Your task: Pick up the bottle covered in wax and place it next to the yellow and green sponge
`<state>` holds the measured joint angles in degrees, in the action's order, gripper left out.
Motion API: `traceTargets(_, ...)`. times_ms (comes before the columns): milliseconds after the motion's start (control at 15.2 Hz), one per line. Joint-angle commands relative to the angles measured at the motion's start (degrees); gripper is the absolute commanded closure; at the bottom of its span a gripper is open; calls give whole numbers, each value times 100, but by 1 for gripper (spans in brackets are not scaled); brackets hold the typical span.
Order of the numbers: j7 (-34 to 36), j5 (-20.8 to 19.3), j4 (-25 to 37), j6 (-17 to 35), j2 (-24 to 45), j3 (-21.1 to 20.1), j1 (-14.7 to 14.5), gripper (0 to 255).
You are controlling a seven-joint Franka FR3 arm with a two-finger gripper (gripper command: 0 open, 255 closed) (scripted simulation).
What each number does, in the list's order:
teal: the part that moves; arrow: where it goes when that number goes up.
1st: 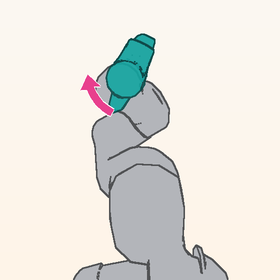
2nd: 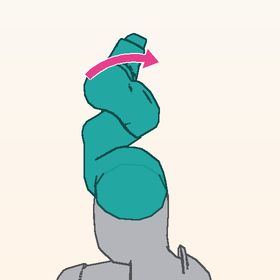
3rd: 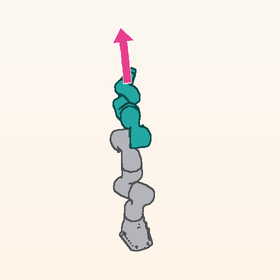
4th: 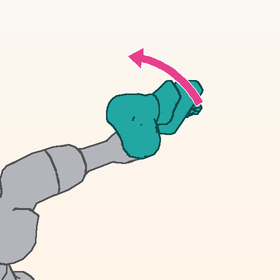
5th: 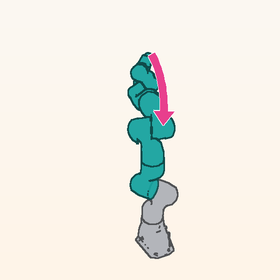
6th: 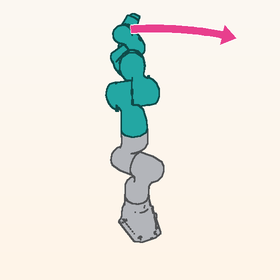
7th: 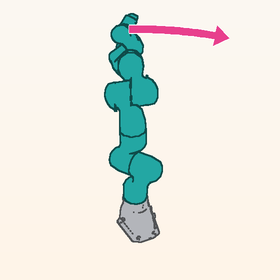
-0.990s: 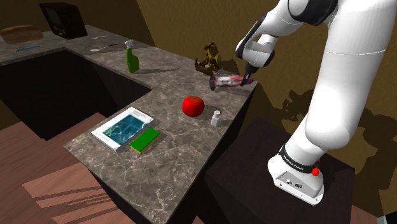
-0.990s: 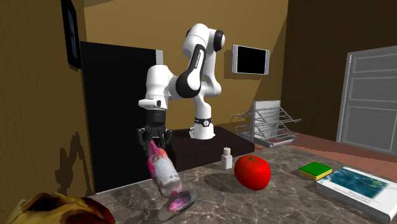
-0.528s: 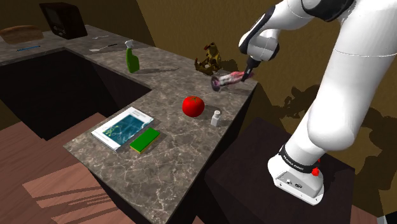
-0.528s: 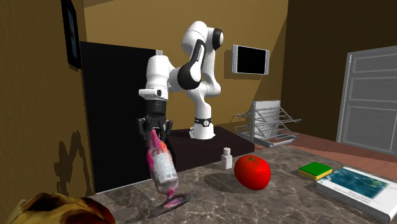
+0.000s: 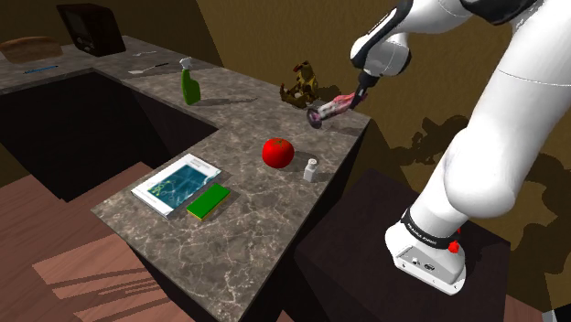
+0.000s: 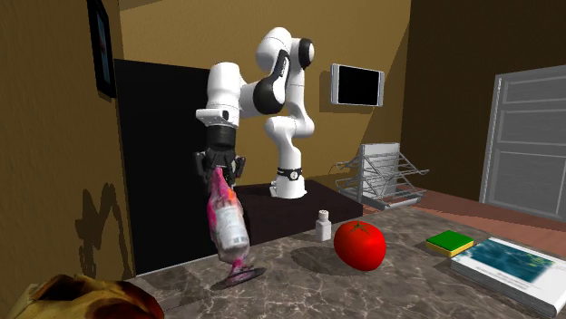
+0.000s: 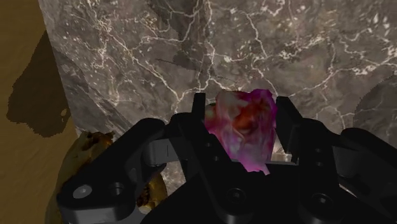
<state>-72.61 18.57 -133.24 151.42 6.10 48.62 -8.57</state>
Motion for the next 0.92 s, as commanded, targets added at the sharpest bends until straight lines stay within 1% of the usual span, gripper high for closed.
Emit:
traceTargets(0,428,-464,-221,83,-292,92,-185,255)
traceTargets(132,1194,-1245,-611,244,-739,114,-386,255)
traceTargets(198,1592,-1643,-790,299,-951,53,-408,255)
traceTargets(330,2338,-2349,-1119,362,-1325,-209,-311,255)
traceTargets(396,2674,-2642,-1271,378,-1486,-385,-224,255)
traceTargets(594,3579,-3337,-1686,381,-1903,-910,1,255)
traceTargets(726,4103,-3662,-1934,361,-2136,-1272,131,255)
traceTargets(858,4586,-3902,-2159,330,-2345,-1628,224,255)
